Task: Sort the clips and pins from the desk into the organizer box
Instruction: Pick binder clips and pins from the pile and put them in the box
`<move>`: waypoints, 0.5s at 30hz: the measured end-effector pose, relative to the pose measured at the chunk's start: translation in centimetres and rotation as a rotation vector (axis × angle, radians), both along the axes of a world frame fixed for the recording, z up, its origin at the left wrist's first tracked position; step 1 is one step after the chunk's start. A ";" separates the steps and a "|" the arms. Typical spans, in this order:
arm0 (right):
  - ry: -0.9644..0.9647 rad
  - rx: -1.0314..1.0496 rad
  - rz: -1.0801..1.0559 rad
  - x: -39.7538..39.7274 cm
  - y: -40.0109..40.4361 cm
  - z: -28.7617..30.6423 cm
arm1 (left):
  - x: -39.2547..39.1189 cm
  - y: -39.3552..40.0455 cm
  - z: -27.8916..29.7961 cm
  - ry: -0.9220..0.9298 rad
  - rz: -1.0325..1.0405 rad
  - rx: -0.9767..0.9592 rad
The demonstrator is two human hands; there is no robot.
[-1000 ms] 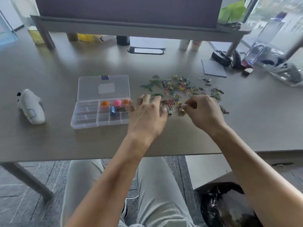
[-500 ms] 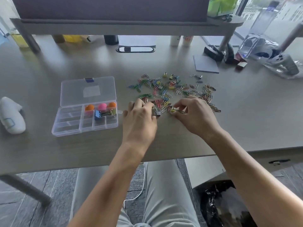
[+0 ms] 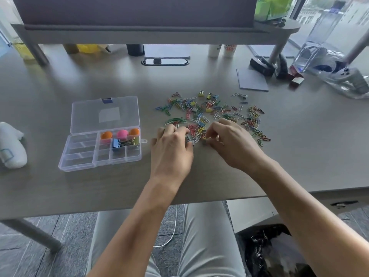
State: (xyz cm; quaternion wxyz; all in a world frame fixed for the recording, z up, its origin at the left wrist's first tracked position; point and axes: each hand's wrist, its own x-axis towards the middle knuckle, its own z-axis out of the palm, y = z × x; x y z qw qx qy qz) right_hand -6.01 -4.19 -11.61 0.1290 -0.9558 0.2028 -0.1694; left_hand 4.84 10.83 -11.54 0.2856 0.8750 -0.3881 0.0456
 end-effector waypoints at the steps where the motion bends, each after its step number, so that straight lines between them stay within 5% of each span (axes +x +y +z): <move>1: -0.008 -0.009 0.007 -0.1 0.0 -0.1 | 0.1 -0.2 0.0 0.000 0.001 -0.007; 15: 0.045 -0.032 0.055 -0.2 -0.4 0.6 | 0.9 -1.0 -0.1 0.005 -0.003 -0.054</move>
